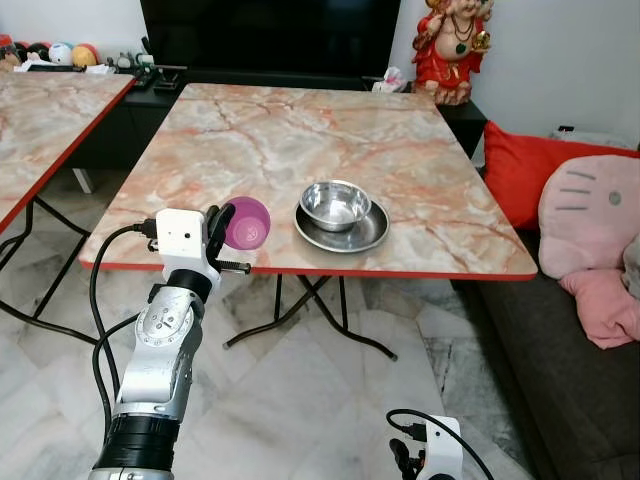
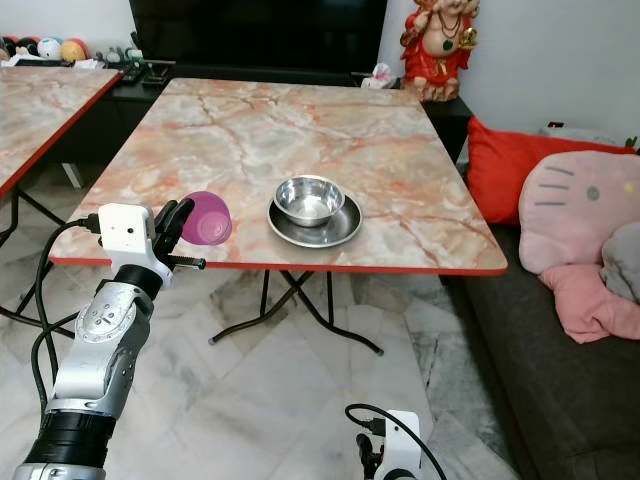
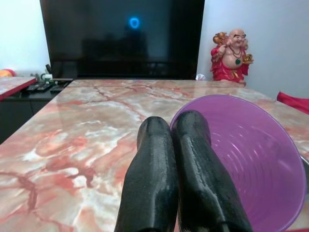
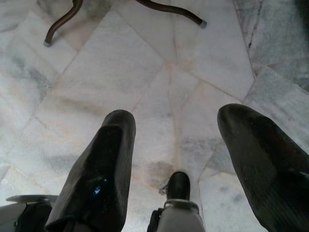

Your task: Setting the table

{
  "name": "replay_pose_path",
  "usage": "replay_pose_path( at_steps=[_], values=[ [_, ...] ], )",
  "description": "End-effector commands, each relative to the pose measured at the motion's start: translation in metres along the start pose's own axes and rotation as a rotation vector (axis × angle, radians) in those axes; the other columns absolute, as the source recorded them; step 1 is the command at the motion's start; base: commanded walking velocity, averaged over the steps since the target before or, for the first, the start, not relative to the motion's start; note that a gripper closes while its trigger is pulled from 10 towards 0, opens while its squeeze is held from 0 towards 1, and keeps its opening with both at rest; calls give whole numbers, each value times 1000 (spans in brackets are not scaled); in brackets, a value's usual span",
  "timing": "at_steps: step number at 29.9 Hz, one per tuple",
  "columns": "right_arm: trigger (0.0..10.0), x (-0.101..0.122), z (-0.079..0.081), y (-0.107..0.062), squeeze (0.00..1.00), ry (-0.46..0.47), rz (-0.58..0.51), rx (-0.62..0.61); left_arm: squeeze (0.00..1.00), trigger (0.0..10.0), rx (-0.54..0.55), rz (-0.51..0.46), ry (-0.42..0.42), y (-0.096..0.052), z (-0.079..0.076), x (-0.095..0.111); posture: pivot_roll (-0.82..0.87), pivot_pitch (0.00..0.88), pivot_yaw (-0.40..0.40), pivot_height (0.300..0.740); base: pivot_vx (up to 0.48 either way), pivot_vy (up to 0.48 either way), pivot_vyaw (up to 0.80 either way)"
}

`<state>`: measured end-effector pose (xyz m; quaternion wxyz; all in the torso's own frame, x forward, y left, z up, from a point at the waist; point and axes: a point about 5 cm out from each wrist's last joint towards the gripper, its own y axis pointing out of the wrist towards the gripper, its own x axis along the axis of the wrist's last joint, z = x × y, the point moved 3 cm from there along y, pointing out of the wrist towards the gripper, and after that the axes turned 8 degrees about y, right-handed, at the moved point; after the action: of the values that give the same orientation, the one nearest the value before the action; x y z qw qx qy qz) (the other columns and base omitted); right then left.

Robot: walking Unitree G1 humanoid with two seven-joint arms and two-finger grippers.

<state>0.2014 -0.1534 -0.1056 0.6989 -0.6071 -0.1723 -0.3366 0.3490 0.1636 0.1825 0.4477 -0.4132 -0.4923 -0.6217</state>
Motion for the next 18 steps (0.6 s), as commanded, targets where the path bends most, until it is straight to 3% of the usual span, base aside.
replay_pose_path(
  at_steps=[1,18],
  values=[
    [10000,1,-2,0,0,1,1,-7,0,10000,-9,-20,15,3,-3,7,136,0,-75,740,285,0,0],
    [10000,2,-6,0,0,6,2,-10,0,10000,-5,-18,21,3,-3,7,136,0,-76,740,314,0,0]
  ],
)
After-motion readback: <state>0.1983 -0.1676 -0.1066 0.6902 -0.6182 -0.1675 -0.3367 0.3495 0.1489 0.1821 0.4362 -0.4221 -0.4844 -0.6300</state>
